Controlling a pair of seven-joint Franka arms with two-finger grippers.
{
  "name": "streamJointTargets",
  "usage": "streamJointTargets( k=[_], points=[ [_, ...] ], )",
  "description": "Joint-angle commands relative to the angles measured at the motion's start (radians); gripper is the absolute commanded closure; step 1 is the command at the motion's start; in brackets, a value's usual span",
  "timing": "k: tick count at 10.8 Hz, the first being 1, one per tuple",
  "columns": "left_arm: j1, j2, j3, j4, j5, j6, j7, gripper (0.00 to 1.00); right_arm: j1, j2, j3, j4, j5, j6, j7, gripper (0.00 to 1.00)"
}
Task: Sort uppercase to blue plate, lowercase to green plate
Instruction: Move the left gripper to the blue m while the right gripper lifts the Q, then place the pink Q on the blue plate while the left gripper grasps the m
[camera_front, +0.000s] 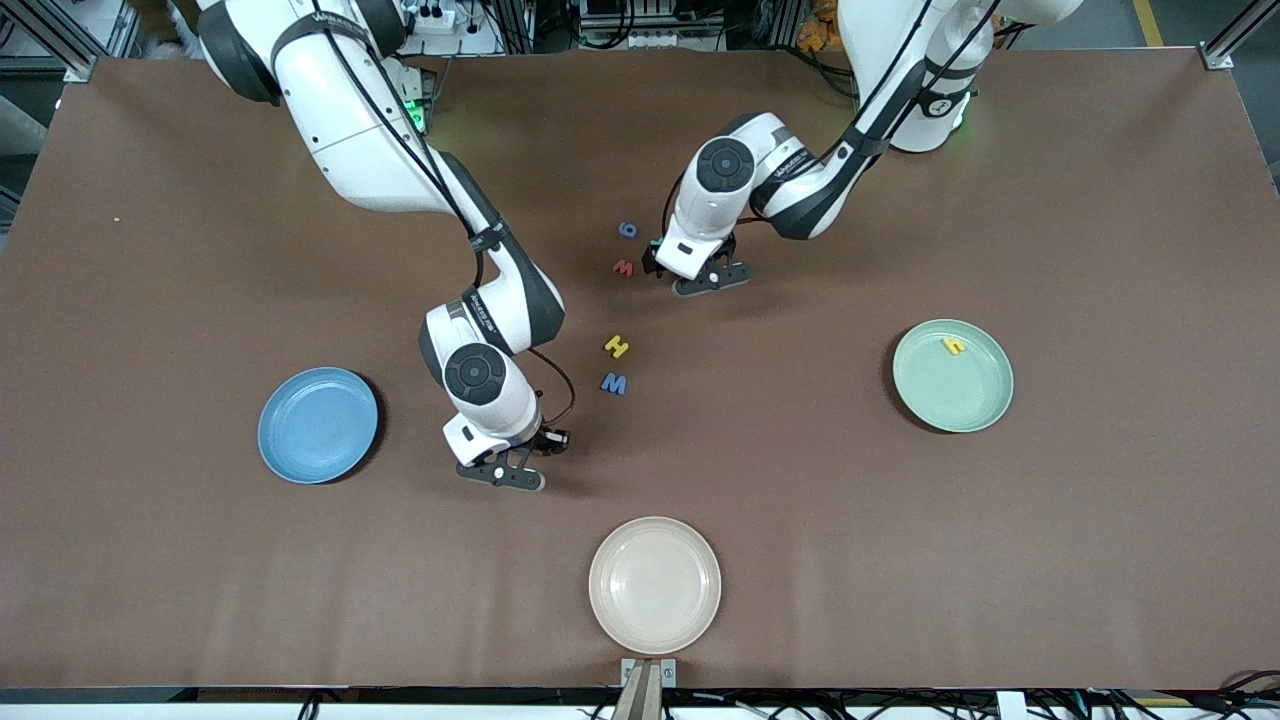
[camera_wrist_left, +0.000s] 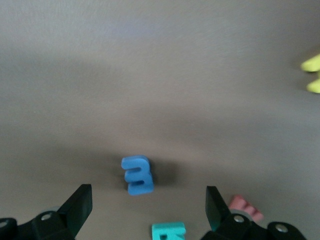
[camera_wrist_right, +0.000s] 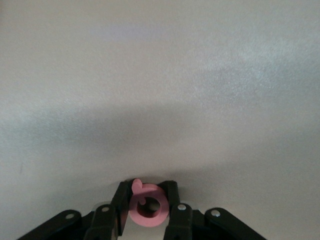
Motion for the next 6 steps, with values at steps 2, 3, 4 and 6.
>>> streamJointTargets(
  k=[2, 3, 4, 6],
  points=[
    [-0.002, 0.02, -0.001, -0.015, 0.0, 0.046, -0.111, 0.0, -0.023, -0.115, -0.049, -0.029, -0.009, -0.109, -0.095, 1.0],
    [-0.002, 0.02, -0.001, -0.015, 0.019, 0.046, -0.128, 0.03, -0.045, -0.141, -0.052, -0.029, -0.009, -0.148, -0.15, 1.0],
    [-0.002, 0.021, -0.001, -0.015, 0.049, 0.044, -0.147, 0.07, -0.067, -0.162, -0.053, -0.03, -0.009, -0.171, -0.195, 1.0],
    [-0.003, 0.027, -0.001, -0.015, 0.094, 0.04, -0.166, 0.16, -0.118, -0.197, -0.055, -0.038, -0.009, -0.235, -0.303, 1.0]
  ],
)
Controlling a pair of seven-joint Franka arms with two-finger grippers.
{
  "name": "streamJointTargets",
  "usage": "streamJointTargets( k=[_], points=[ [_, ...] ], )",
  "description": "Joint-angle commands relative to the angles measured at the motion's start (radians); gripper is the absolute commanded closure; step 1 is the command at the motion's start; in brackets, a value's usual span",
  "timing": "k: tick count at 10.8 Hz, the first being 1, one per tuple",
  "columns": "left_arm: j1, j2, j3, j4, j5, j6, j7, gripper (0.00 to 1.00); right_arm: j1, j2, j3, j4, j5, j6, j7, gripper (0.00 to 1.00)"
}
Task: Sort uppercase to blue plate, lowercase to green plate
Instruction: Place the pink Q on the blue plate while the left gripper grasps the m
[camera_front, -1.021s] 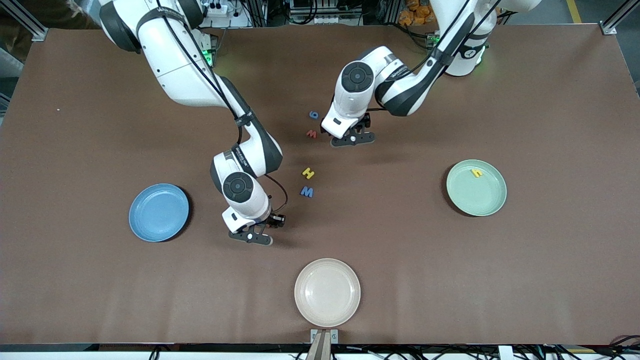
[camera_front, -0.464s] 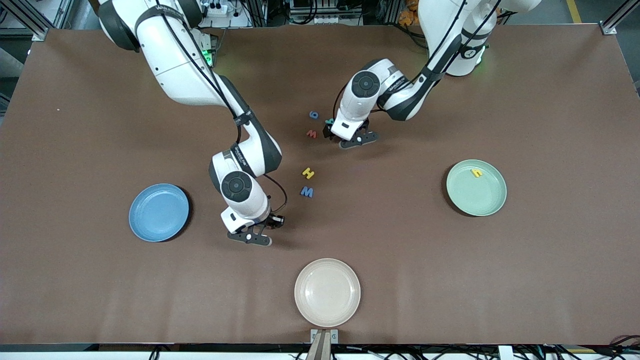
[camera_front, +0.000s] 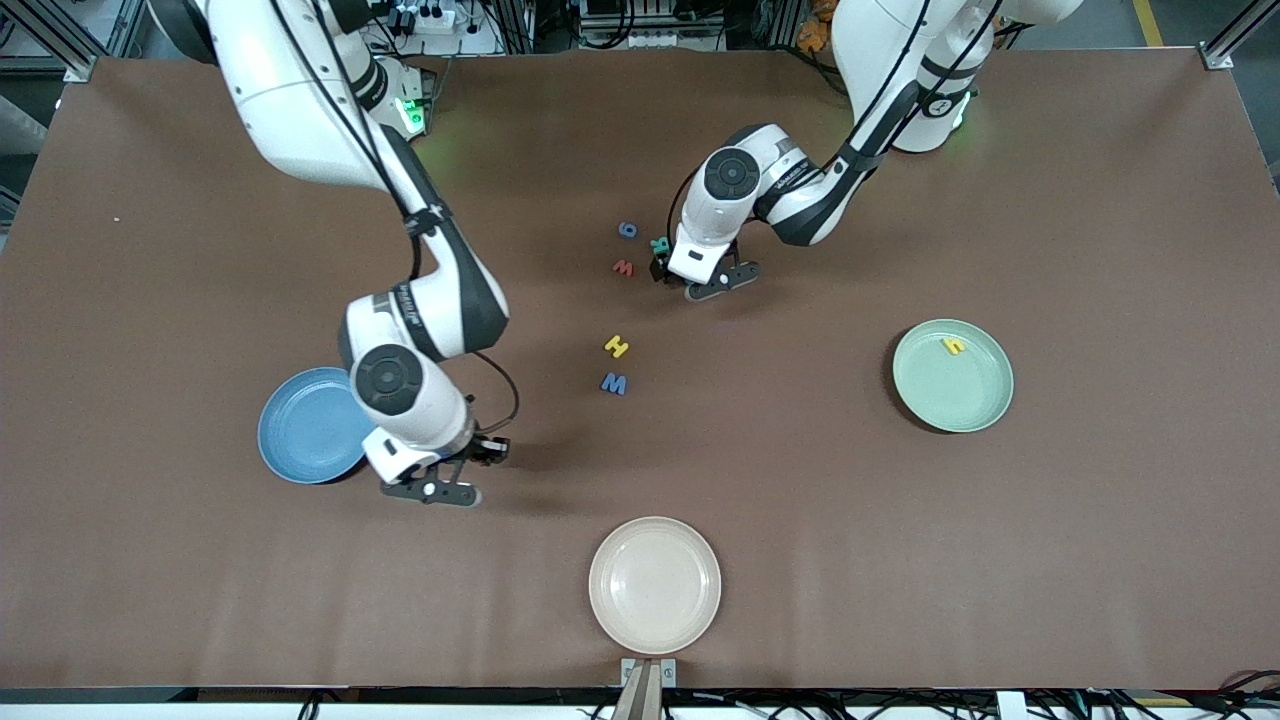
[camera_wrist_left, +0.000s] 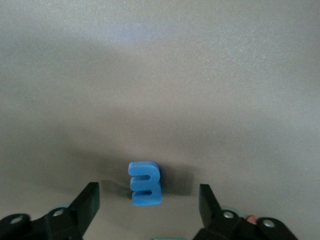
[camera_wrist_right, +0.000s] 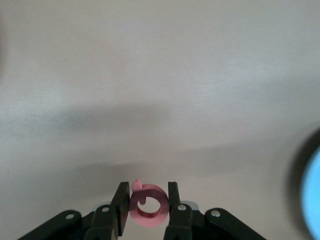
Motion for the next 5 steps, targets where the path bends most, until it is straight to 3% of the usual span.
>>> streamJointTargets(
  k=[1, 5],
  points=[
    [-0.004, 0.002, -0.001, -0.004, 0.042, 0.005, -0.042, 0.18, -0.058, -0.077, 0.009, -0.082, -0.008, -0.025, -0.125, 1.0],
    [-0.009, 0.005, -0.001, -0.002, 0.051, 0.002, -0.042, 0.32, -0.139, -0.199, 0.009, -0.308, -0.049, 0.121, -0.308, 1.0]
  ],
)
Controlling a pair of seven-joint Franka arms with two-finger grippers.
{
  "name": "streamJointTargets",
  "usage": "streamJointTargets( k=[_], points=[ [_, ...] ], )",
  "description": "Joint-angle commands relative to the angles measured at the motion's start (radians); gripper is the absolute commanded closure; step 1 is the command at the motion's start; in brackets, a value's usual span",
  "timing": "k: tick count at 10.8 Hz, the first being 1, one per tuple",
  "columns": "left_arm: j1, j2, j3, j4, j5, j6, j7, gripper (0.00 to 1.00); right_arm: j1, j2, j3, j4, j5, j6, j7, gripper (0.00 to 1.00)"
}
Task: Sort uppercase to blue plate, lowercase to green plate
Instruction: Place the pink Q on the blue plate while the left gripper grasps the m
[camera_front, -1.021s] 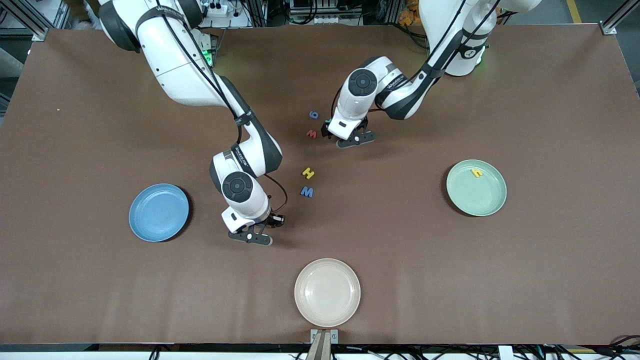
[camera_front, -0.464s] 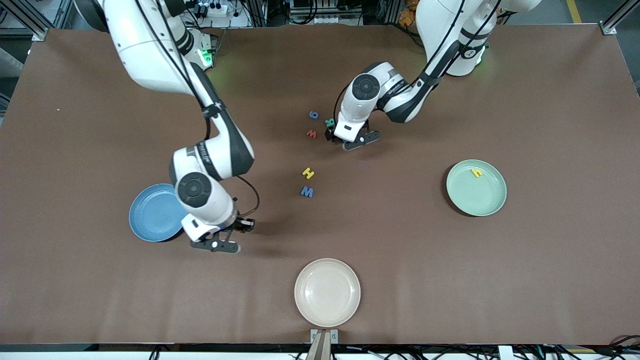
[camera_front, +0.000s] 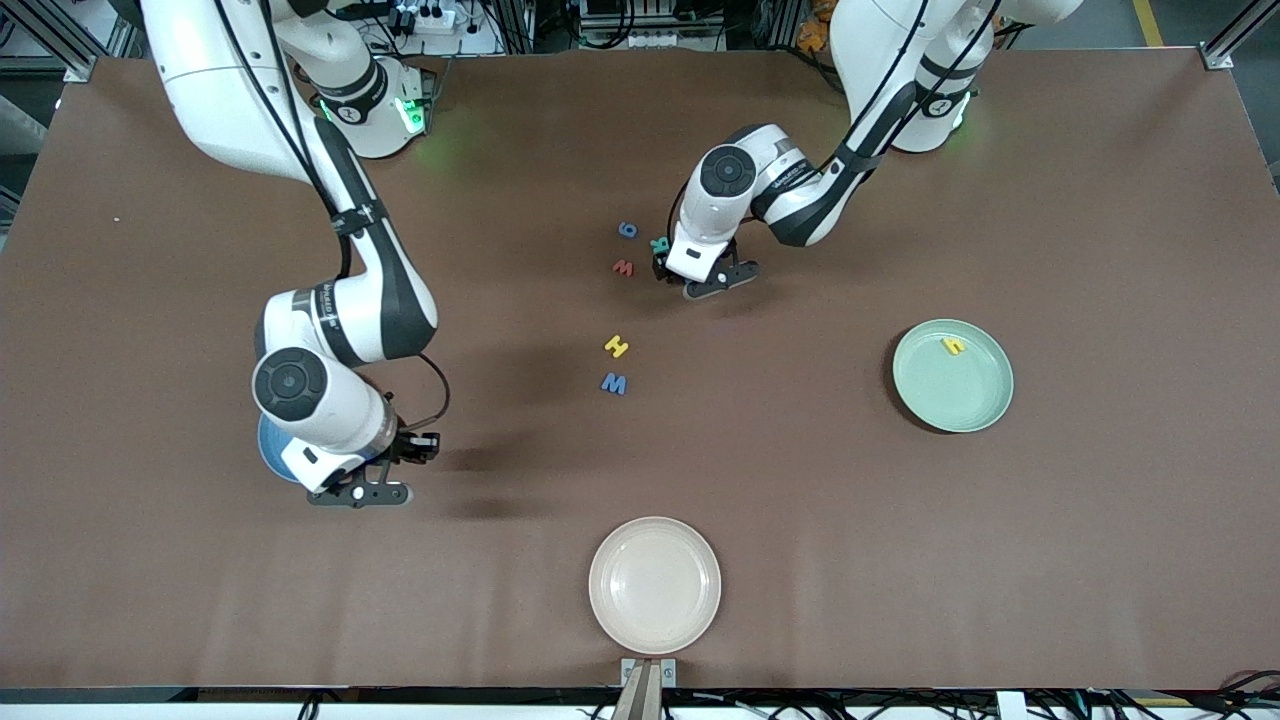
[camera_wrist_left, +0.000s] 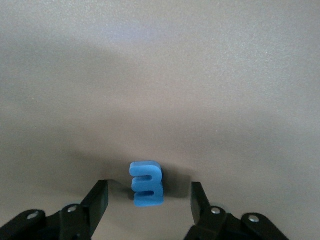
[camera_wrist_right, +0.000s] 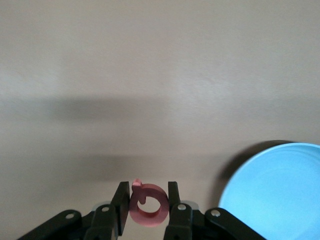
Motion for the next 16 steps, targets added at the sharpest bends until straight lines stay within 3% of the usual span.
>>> streamJointTargets(
  k=[1, 4, 7, 8, 9, 13, 16],
  points=[
    [-0.006, 0.005, -0.001, 0.0, 0.036, 0.001, -0.035, 0.36, -0.066, -0.114, 0.012, -0.158, -0.021, 0.036, -0.12, 1.0],
    [-0.006, 0.013, -0.001, 0.006, 0.055, -0.002, -0.035, 0.58, -0.158, -0.145, 0.012, -0.235, -0.021, 0.037, -0.266, 1.0],
    [-0.004, 0.018, -0.001, 0.011, 0.055, -0.016, -0.032, 1.0, -0.247, -0.148, 0.014, -0.243, -0.02, 0.034, -0.404, 0.96],
    [-0.003, 0.016, -0.001, 0.011, 0.055, -0.018, -0.031, 1.0, -0.246, -0.142, 0.014, -0.24, -0.02, 0.034, -0.406, 0.44],
    [0.0, 0.01, 0.001, 0.012, 0.055, -0.027, -0.029, 1.0, -0.243, -0.142, 0.014, -0.237, -0.02, 0.028, -0.409, 0.0],
    [0.044, -0.051, 0.005, 0.115, 0.074, -0.205, -0.003, 1.0, -0.234, -0.144, 0.015, -0.235, -0.018, 0.022, -0.378, 0.0],
    [0.129, -0.122, 0.013, 0.167, 0.105, -0.355, 0.177, 1.0, -0.223, -0.147, 0.018, -0.235, -0.018, 0.02, -0.335, 0.0]
  ],
)
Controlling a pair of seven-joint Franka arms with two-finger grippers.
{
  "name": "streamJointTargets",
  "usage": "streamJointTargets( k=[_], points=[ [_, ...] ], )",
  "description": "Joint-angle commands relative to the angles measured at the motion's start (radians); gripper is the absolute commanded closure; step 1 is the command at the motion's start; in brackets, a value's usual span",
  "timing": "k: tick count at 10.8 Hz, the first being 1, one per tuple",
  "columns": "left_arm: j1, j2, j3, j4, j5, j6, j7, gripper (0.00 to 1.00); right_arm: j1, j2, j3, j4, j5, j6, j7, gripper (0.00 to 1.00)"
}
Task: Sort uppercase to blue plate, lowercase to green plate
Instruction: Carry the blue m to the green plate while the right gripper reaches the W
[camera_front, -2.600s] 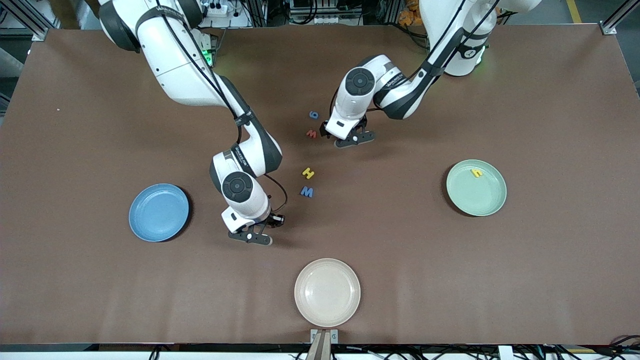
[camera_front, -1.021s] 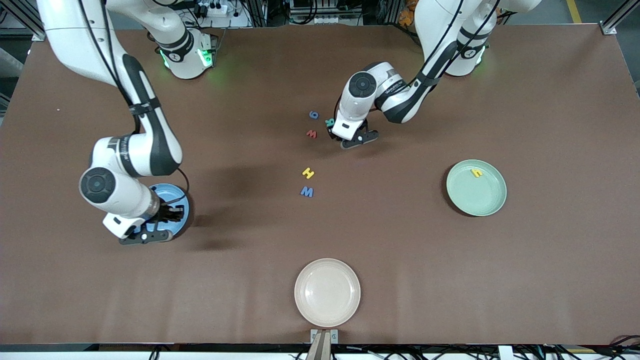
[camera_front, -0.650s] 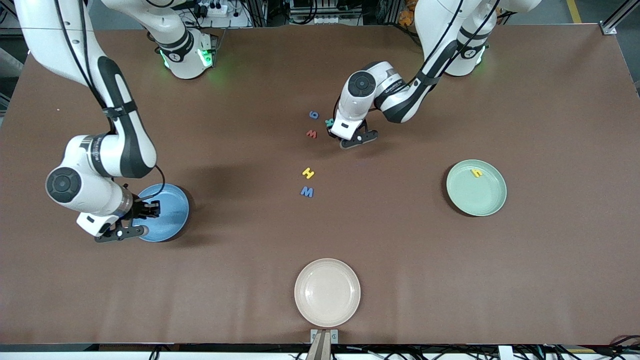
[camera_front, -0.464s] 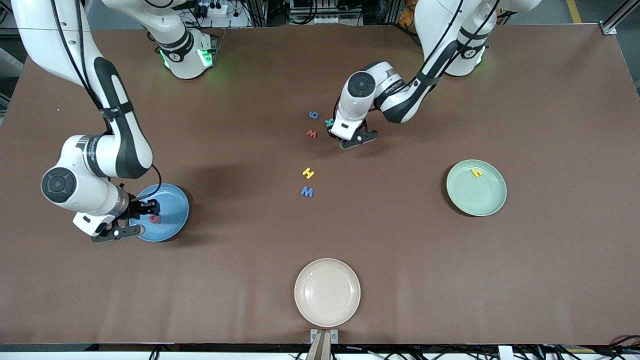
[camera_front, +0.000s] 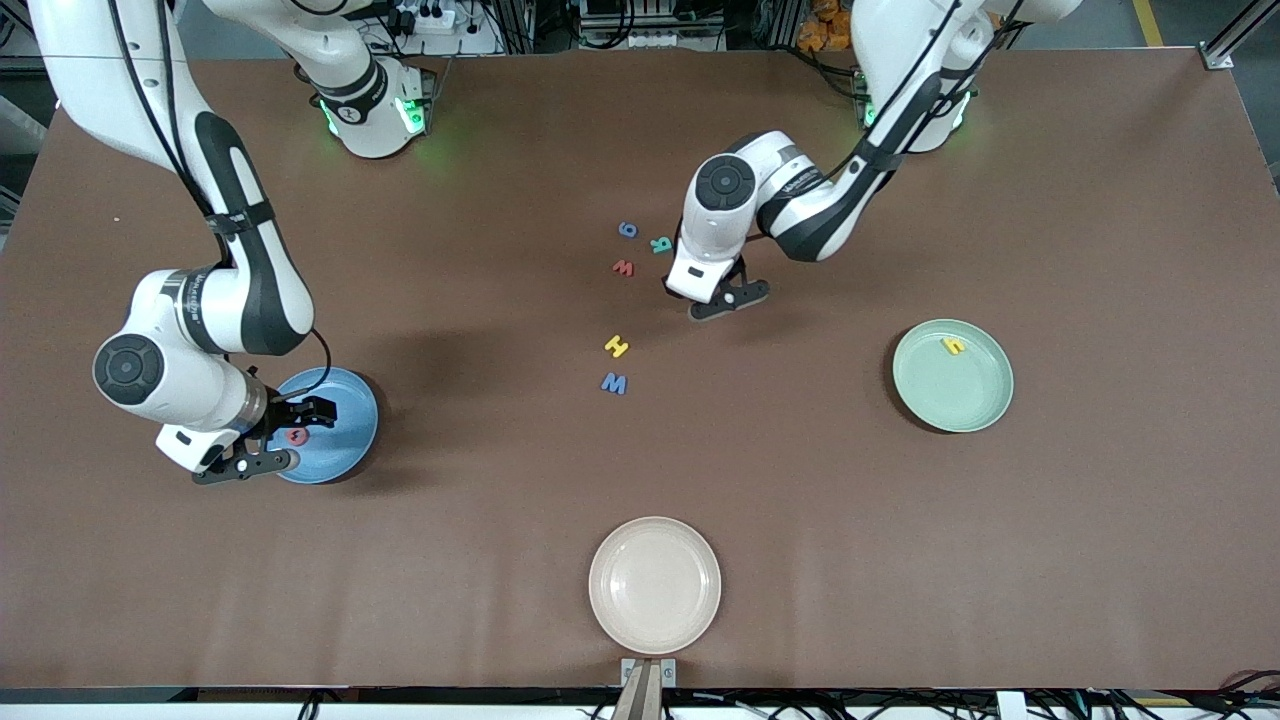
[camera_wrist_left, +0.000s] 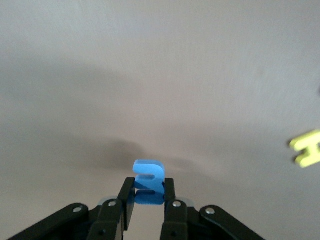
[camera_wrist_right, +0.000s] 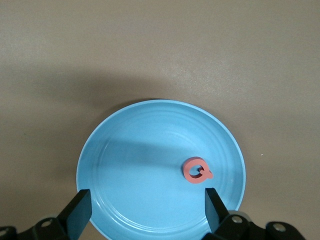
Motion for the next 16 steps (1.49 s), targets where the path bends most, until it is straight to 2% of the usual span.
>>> streamJointTargets(
  k=[1, 4, 6, 8, 10, 11, 12, 13, 14, 16],
  points=[
    [0.077, -0.088, 0.025, 0.021, 0.02, -0.122, 0.202, 1.0, 0.021, -0.034, 0.01, -0.029, -0.01, -0.006, 0.084, 0.0],
    [0.201, -0.182, 0.088, 0.021, 0.02, -0.254, 0.605, 1.0, 0.113, -0.036, 0.01, -0.028, -0.01, -0.014, 0.266, 0.0],
    [0.269, -0.196, 0.197, 0.021, 0.02, -0.293, 0.93, 1.0, 0.172, -0.033, 0.01, -0.016, -0.003, -0.014, 0.375, 0.0],
    [0.277, -0.164, 0.318, 0.019, 0.02, -0.293, 1.17, 1.0, 0.248, -0.027, 0.012, 0.013, 0.0, -0.014, 0.544, 0.0],
    [0.287, -0.142, 0.383, -0.003, 0.018, -0.293, 1.259, 1.0, 0.334, 0.01, 0.013, 0.058, 0.013, -0.013, 0.722, 0.0],
    [0.291, -0.131, 0.386, -0.023, 0.018, -0.293, 1.259, 1.0, 0.383, 0.037, 0.013, 0.093, 0.052, -0.011, 0.802, 0.0],
    [0.291, -0.101, 0.386, -0.027, 0.017, -0.29, 1.259, 0.95, 0.429, 0.065, 0.013, 0.133, 0.095, -0.011, 0.874, 0.0],
    [0.291, -0.09, 0.386, -0.024, 0.016, -0.285, 1.259, 0.7, 0.466, 0.096, 0.013, 0.18, 0.118, -0.011, 0.943, 0.0],
    [0.291, -0.096, 0.386, -0.022, 0.016, -0.287, 1.259, 0.01, 0.494, 0.128, 0.013, 0.228, 0.12, -0.013, 1.013, 0.0],
    [0.289, -0.119, 0.386, -0.007, 0.007, -0.295, 1.26, 0.0, 0.54, 0.206, 0.013, 0.324, 0.12, -0.011, 1.136, 0.0]
  ],
)
